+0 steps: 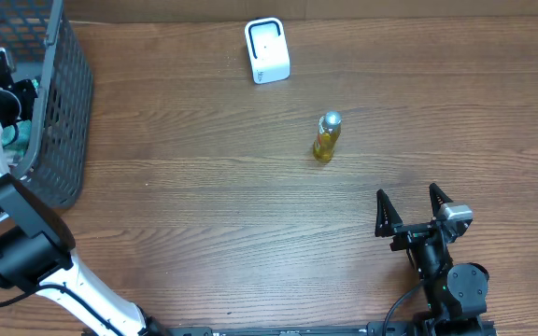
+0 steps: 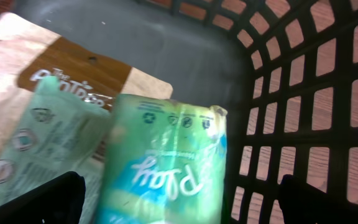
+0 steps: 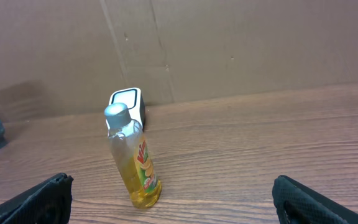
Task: Scan the item barcode
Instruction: 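Grasp the green tissue packet with the left gripper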
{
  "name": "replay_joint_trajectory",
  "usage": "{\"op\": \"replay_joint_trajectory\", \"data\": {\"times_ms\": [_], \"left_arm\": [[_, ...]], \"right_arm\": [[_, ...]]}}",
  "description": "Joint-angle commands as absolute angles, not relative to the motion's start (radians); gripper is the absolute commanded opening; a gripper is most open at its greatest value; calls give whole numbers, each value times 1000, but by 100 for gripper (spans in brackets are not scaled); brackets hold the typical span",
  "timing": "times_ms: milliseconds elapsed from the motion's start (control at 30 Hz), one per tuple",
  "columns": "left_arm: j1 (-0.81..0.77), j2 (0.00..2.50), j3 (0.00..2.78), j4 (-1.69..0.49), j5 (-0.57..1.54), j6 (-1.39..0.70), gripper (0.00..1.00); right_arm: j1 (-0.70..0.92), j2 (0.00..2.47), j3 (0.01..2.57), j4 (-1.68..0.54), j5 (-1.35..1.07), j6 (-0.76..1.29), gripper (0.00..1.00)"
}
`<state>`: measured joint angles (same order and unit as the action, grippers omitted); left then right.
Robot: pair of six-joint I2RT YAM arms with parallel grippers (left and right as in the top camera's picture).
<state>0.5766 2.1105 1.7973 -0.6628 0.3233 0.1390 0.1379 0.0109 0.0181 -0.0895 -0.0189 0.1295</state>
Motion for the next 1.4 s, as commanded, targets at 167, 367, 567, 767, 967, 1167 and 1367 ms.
{"op": "replay_joint_trajectory", "data": {"times_ms": [167,367,567,767,967,1167,1367], "left_arm": [[567,2188,1786,-677,323,167,96],[567,2190,1787,-679,276,181,78],[571,2184,1808,-682,269,180,63],[571,2111,1812,-683,206,180,55],[570,1977,1812,-681,191,175,50],[569,1821,1812,-670,191,162,49],[566,1682,1812,-690,205,71,42]], "right_arm": [[134,3,8,-84,-12,122,100],[134,3,8,-84,-12,122,100],[134,3,8,-84,-12,122,100],[134,3,8,-84,-12,122,100],[134,3,8,-84,-12,122,100],[134,3,8,-84,-12,122,100],[134,3,8,-84,-12,122,100]]}}
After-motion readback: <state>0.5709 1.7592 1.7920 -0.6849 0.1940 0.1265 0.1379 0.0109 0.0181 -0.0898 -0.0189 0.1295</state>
